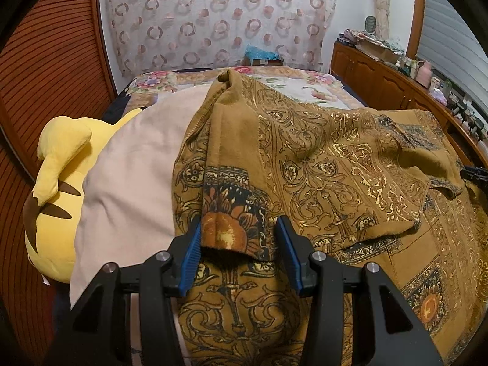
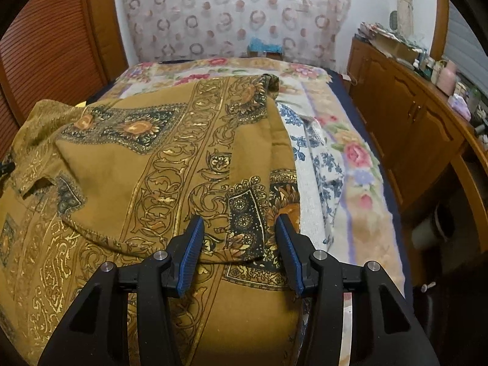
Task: Fold small clothes
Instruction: 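Grasp the folded edge of the shirt with both grippers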
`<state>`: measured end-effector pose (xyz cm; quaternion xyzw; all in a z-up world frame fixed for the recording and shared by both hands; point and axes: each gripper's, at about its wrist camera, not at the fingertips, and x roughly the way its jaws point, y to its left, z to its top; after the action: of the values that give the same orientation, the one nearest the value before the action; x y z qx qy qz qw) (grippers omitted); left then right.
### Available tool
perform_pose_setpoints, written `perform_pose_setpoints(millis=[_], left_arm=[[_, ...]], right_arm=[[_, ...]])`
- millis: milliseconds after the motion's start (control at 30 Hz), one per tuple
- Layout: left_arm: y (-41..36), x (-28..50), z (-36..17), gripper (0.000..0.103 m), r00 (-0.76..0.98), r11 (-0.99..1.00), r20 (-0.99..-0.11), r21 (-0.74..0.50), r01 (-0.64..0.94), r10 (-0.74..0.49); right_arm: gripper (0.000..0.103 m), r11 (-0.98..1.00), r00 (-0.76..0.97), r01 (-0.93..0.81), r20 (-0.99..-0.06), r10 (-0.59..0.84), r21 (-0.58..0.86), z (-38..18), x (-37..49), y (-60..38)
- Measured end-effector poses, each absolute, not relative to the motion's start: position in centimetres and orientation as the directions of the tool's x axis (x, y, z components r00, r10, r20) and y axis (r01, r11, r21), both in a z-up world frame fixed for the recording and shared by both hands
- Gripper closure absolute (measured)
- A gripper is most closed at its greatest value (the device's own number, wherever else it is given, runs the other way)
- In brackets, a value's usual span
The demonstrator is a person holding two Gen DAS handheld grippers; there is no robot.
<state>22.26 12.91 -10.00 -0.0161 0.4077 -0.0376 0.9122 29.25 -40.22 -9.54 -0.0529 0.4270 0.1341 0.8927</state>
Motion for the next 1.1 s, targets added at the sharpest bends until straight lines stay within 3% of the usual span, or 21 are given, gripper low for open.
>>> perform_pose_setpoints(millis=[167, 300, 400, 533, 633, 1100], left_arm=[[13.1, 21.6, -9.2, 0.059, 0.696, 0.992, -0.708, -0.099, 0.071, -0.121], [12.8, 21.4, -8.4, 0.080, 0.713, 0.991, -0.689, -0.100, 0.089, -0.133], [12.7, 21.8, -8.3, 0.086, 0.709, 0.991, -0.692, -0.099, 0.093, -0.136], [12.9, 22.0, -8.2, 0.101, 0.709, 0.992, -0.694, -0.100, 0.081, -0.128], [12.9, 21.4, -7.5, 0.102, 0.729, 0.991, -0.672, -0.107, 0.078, -0.129], [13.3, 18.3, -3.2, 0.103, 0.798, 0.988, -0.585, -0.131, 0.084, -0.146]], right_arm=[[0.053, 0.959, 0.601, -0.284, -0.776, 0.192, 0.017, -9.5, 29.3, -40.2], [0.055, 0.959, 0.607, -0.284, -0.773, 0.182, 0.003, -9.4, 29.1, -40.0], [0.076, 0.955, 0.616, -0.297, -0.766, 0.186, -0.007, -9.3, 28.9, -39.6], [0.097, 0.950, 0.619, -0.313, -0.758, 0.203, -0.002, -8.8, 29.0, -39.6], [0.101, 0.942, 0.633, -0.335, -0.736, 0.240, 0.019, -7.8, 28.8, -39.6], [0.102, 0.942, 0.748, -0.327, -0.589, 0.307, 0.076, -0.8, 26.1, -40.7]])
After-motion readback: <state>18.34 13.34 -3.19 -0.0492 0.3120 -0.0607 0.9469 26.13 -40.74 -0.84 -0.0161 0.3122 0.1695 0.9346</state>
